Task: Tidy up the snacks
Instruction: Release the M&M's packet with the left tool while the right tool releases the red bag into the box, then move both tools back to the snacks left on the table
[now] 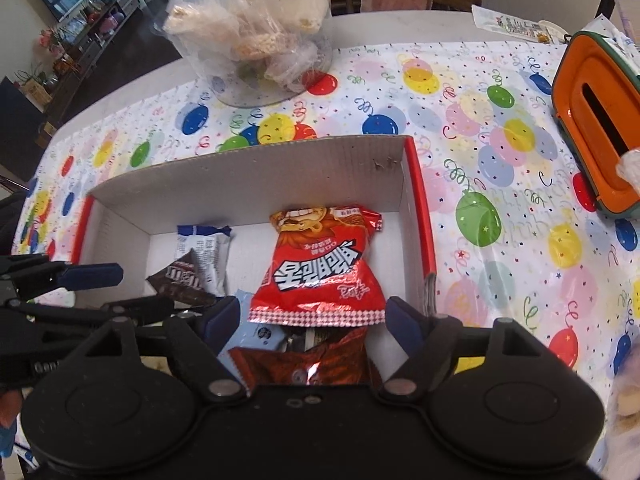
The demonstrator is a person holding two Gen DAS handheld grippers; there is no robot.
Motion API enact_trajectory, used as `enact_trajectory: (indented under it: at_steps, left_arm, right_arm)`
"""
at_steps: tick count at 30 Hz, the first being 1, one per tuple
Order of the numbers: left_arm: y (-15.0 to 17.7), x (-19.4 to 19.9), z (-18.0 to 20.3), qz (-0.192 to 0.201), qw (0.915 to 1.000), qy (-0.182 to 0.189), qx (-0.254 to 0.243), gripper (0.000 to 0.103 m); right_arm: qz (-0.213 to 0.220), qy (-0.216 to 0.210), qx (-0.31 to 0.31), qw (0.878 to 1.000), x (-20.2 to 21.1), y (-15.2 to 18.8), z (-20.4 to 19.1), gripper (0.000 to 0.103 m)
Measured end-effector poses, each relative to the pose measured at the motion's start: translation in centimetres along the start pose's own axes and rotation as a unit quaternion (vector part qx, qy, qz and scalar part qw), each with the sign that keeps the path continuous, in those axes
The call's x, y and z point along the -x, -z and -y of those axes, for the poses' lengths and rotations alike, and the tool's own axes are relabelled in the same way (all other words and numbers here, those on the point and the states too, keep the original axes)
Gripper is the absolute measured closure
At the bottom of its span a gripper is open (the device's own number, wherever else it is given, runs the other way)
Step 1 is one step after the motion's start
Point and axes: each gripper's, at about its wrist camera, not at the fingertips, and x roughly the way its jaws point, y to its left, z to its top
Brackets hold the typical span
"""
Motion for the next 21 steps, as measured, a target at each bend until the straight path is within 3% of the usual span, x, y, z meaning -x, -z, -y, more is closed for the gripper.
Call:
enact_trajectory:
  at_steps: [13,21]
  left_arm:
    - [2.8,6.2,-2.2,0.081,0.9964,0.02,0.018,0.042]
    - [5.4,9.9,-5.0,0.124,0.9918,0.009,0.03,0.037]
  right_arm:
    - [0.073,-0.035,0.026,0.996,5.2,2.3,-3.3,0.018]
    - [0.111,-0.067,0.047,0.99,6.7,4.1,-6.7,0.014]
